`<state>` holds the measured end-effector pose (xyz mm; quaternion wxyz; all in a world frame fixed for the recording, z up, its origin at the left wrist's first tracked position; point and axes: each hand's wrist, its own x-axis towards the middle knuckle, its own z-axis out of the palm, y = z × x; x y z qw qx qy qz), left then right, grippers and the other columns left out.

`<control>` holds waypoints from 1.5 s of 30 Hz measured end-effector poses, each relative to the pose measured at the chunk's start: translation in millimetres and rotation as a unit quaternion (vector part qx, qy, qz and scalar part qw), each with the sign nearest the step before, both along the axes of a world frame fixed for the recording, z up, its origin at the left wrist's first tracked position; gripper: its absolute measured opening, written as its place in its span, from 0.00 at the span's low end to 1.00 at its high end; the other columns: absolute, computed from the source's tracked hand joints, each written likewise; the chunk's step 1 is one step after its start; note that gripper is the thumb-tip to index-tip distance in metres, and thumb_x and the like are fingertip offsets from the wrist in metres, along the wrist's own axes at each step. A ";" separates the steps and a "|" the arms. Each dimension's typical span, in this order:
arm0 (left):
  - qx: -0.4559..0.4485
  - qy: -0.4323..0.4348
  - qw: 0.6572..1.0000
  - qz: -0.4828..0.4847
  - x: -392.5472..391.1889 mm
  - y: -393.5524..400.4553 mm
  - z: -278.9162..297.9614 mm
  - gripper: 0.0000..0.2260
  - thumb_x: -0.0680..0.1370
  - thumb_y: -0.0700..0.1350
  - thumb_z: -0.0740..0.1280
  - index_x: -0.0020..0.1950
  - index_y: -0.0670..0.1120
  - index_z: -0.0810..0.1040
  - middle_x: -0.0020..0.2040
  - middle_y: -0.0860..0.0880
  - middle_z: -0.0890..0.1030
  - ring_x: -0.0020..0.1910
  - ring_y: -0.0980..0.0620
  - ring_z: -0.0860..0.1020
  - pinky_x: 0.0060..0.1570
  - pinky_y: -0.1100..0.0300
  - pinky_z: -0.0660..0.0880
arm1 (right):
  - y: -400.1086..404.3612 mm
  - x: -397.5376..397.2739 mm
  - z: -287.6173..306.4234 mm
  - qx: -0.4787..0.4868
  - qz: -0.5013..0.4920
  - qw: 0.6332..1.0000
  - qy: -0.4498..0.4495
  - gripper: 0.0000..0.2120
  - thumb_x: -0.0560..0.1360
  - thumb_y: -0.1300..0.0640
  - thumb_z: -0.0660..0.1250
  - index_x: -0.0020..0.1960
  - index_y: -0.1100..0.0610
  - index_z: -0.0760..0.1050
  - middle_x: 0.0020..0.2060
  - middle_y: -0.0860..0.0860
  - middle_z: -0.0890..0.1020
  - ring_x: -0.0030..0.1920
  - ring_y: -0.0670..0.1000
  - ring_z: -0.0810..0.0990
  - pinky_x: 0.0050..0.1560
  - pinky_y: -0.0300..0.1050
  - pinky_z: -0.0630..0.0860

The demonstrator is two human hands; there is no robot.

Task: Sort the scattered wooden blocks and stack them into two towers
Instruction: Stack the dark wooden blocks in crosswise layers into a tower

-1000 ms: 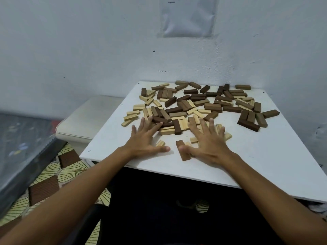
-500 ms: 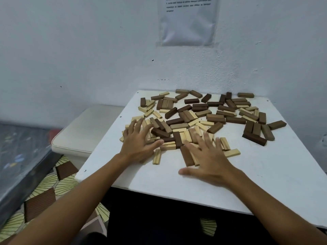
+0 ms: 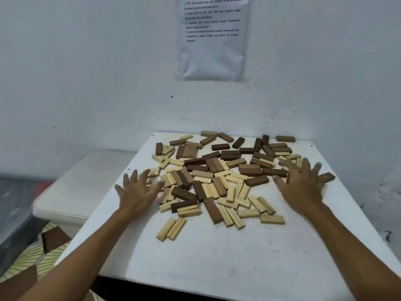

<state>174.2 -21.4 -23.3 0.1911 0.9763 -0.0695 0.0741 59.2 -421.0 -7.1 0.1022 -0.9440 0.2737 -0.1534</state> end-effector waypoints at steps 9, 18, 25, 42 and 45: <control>-0.053 0.001 0.998 -0.035 15.3 -53.2 -2.8 0.36 0.71 0.72 0.48 0.66 0.50 0.76 0.68 0.46 0.75 0.68 0.44 0.68 0.67 0.44 0.62 | -14.8 33.2 -19.7 0.080 0.031 0.996 0.021 0.27 0.77 0.38 0.60 0.72 0.49 0.68 0.74 0.60 0.60 0.74 0.62 0.56 0.70 0.61 0.62; -0.150 -0.042 0.986 -0.061 86.1 -55.3 25.6 0.29 0.72 0.63 0.65 0.61 0.42 0.78 0.57 0.41 0.81 0.54 0.41 0.78 0.53 0.47 0.75 | -32.5 44.7 5.0 0.211 0.219 0.923 -0.235 0.10 0.74 0.66 0.70 0.54 0.58 0.82 0.61 0.50 0.78 0.61 0.47 0.76 0.58 0.29 0.69; -0.018 0.024 0.999 -0.035 166.4 -79.0 20.2 0.39 0.67 0.71 0.56 0.72 0.50 0.69 0.74 0.42 0.65 0.74 0.40 0.58 0.67 0.35 0.58 | -102.6 138.9 -12.0 0.152 0.043 0.985 -0.064 0.24 0.75 0.47 0.67 0.70 0.50 0.71 0.71 0.57 0.67 0.72 0.60 0.61 0.72 0.57 0.60; -0.004 0.047 0.987 -0.153 133.4 -117.7 28.8 0.32 0.76 0.66 0.59 0.77 0.53 0.62 0.77 0.45 0.61 0.77 0.43 0.54 0.72 0.40 0.53 | -57.7 122.3 2.7 0.236 0.167 0.946 -0.147 0.13 0.76 0.60 0.68 0.61 0.57 0.80 0.62 0.52 0.78 0.63 0.51 0.76 0.63 0.44 0.70; 0.013 0.048 0.984 -0.170 103.5 -106.5 30.6 0.34 0.74 0.67 0.59 0.76 0.53 0.63 0.79 0.48 0.56 0.78 0.46 0.49 0.73 0.38 0.48 | -52.4 91.9 3.4 0.219 0.184 0.947 -0.145 0.15 0.76 0.60 0.68 0.61 0.48 0.78 0.60 0.52 0.77 0.63 0.55 0.75 0.64 0.47 0.70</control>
